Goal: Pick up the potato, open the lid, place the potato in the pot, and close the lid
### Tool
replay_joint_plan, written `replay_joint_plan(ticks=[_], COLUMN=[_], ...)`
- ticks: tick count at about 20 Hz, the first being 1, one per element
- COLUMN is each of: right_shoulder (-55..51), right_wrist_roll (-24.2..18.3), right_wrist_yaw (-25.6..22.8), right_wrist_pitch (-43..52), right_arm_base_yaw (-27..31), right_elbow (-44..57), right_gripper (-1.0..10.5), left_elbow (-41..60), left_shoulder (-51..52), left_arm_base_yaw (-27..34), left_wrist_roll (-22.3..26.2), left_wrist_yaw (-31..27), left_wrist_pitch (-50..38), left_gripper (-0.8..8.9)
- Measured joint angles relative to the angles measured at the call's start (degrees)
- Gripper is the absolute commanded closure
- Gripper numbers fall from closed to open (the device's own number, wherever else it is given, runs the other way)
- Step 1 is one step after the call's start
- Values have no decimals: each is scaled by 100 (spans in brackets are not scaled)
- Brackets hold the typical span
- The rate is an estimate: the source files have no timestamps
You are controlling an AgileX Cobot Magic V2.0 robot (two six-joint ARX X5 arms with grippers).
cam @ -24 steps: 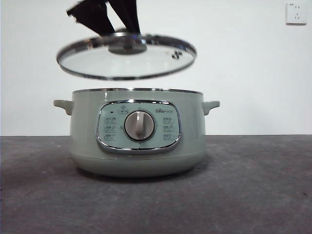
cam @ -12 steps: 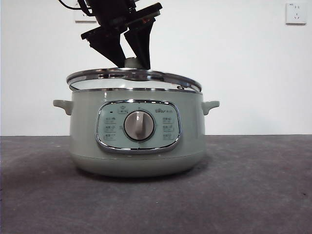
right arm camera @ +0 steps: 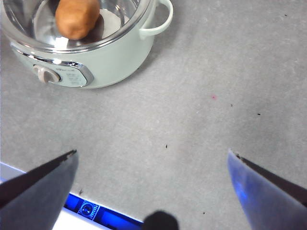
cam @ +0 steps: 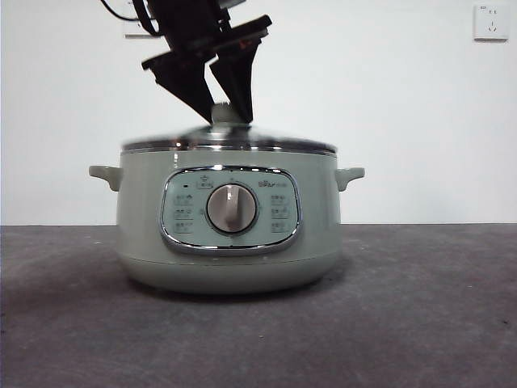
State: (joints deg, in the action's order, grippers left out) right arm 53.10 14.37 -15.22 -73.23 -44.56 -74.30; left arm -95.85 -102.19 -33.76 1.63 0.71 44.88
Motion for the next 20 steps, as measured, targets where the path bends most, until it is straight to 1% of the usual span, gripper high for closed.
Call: replay_joint_plan(ticks=[5, 6, 7, 8, 9, 10, 13, 17, 20], right_shoulder=[0, 0, 0, 0, 0, 0, 0, 0, 0], right_wrist_roll=[0, -2, -2, -2, -2, -2, -2, -2, -2], right_wrist_yaw=[0, 0, 0, 0, 2, 0, 0, 2, 2], right_wrist_pitch=[-2, -2, -4, -4, -4, -2, -4, -4, -9], right_arm_base_yaw=[0, 0, 0, 0, 0, 0, 0, 0, 0], right_elbow=[0, 0, 0, 0, 0, 0, 0, 0, 0], right_gripper=[192, 192, 192, 192, 192, 192, 192, 192, 191], left_elbow=[-92, -92, -92, -92, -90, -85, -15, 22, 22], left_shoulder=[-94, -96, -94, -83, -74, -57, 11, 726, 1377], left_arm_base_yaw=[0, 0, 0, -2, -2, -2, -2, -4, -7], left_wrist_roll=[0, 0, 0, 0, 0, -4, -17, -59, -81], left_wrist_yaw=[-31, -31, -31, -31, -31, -37, -61, -68, -68], left_wrist_pitch=[63, 59, 59, 59, 61, 66, 0, 205, 754], left_gripper=[803, 720, 568, 369, 242, 195, 183, 183, 184])
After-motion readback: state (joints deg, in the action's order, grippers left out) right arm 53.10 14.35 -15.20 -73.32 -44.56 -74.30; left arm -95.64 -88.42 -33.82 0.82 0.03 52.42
